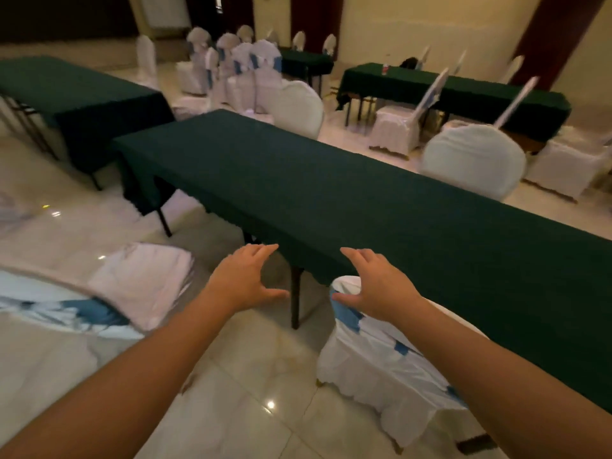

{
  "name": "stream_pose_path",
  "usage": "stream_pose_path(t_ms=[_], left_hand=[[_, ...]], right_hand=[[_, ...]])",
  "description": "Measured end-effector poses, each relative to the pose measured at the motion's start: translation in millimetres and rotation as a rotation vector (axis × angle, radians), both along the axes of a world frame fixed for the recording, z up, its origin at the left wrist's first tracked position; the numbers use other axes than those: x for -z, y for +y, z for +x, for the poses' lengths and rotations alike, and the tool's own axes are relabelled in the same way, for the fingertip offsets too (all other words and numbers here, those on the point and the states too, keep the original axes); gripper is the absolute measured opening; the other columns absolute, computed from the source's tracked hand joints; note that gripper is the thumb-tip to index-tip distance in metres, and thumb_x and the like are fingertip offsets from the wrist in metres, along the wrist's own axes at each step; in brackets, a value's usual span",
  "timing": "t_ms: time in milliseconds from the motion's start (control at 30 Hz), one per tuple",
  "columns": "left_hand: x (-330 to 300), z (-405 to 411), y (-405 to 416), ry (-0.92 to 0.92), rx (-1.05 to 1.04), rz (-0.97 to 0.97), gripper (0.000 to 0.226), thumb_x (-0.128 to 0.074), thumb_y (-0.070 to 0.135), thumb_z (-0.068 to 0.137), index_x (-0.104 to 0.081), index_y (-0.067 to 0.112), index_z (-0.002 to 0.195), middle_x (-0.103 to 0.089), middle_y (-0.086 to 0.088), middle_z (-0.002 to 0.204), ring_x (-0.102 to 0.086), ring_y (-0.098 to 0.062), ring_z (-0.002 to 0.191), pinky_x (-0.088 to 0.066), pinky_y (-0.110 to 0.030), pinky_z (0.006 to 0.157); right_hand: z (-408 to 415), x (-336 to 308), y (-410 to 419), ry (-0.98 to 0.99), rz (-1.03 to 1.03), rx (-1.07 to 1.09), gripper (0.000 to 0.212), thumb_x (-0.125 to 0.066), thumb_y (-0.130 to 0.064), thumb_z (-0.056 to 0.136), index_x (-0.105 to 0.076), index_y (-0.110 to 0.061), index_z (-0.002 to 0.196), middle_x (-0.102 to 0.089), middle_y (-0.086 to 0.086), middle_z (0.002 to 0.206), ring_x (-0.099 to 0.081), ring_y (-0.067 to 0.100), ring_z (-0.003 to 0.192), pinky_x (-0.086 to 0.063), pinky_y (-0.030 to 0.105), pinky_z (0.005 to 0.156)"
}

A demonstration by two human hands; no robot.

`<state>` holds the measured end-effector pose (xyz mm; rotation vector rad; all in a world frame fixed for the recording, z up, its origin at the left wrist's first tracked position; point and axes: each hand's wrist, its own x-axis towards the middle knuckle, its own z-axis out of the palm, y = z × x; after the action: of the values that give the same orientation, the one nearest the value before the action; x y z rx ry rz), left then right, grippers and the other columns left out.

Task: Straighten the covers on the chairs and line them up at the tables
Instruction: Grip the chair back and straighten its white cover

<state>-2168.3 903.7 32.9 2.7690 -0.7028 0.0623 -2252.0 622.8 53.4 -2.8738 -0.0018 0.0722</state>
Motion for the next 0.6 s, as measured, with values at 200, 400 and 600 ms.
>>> stream_pose_path(t_ms=[200,400,600], left_hand=[[-16,-4,163,-0.082,-0.238,-0.086,0.106,-0.06,0.091,0.059,-0.031,0.039,0.147,-0.047,0.003,0.147,-0.044,-0.021,0.129,-0.042,-0.041,0.101],[-27,3,342,-0.148,-0.391,-0.119,0.106,-0.071,0.083,0.058,-0.035,0.035,0.146,-0.048,0.001,0.144,-0.042,-0.021,0.128,-0.041,-0.041,0.101],[-43,27,525,-0.113,-0.536,-0.112,0.111,-0.072,0.082,0.057,-0.031,0.037,0.149,-0.041,0.003,0.151,-0.035,-0.021,0.137,-0.04,-0.046,0.107]], right_hand=[[64,-22,146,-0.037,-0.006,-0.265,0.1,-0.066,-0.077,0.076,-0.015,-0.04,0.154,-0.032,-0.003,0.158,-0.037,0.023,0.137,-0.048,0.044,0.1],[124,-26,338,-0.093,0.001,-0.385,0.101,-0.07,-0.075,0.073,-0.016,-0.044,0.152,-0.03,-0.006,0.159,-0.037,0.021,0.138,-0.047,0.046,0.102],[178,-23,512,-0.133,0.014,-0.465,0.102,-0.059,-0.088,0.066,-0.015,-0.049,0.148,-0.031,-0.007,0.159,-0.04,0.025,0.138,-0.045,0.05,0.102]])
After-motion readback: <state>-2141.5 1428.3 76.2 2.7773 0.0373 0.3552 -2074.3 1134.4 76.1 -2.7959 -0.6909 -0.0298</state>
